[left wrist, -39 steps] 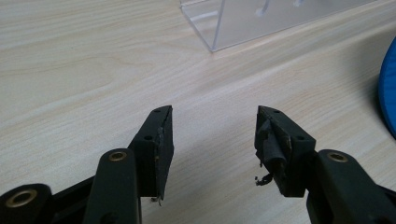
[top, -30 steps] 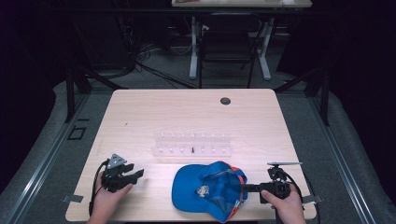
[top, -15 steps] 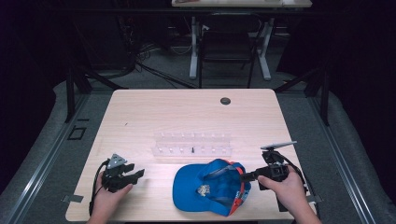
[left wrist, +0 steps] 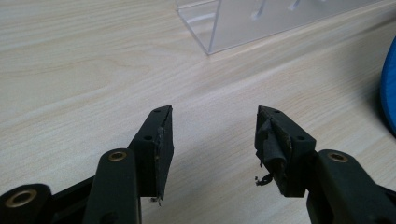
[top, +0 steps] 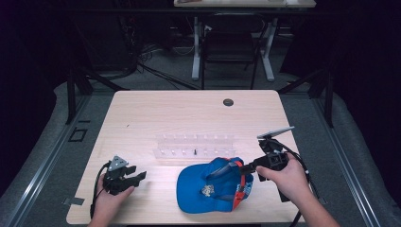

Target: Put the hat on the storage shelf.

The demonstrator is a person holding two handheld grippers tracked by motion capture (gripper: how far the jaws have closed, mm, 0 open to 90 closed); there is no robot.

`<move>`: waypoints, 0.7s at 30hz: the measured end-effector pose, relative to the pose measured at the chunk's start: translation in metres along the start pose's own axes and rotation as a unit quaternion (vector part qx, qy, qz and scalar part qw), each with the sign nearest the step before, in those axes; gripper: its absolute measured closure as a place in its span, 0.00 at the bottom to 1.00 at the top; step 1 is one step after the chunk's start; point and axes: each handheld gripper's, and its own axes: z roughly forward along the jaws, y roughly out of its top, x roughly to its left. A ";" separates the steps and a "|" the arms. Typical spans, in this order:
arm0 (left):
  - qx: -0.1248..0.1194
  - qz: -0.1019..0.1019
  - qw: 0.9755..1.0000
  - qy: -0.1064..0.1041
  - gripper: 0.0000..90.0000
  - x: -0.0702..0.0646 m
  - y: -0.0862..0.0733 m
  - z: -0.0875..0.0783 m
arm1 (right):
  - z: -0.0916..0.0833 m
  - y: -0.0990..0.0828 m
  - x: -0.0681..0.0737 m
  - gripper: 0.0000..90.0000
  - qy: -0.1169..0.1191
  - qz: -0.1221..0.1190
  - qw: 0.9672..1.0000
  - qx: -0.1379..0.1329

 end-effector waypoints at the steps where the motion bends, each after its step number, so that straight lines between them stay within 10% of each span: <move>1: 0.000 0.000 1.000 0.000 0.52 0.000 0.000 0.000 | -0.001 0.000 0.002 0.86 0.001 0.005 1.000 -0.004; 21: -0.001 -0.001 1.000 -0.001 0.52 0.000 0.000 0.000 | -0.032 0.020 0.028 0.86 0.024 -0.004 1.000 -0.005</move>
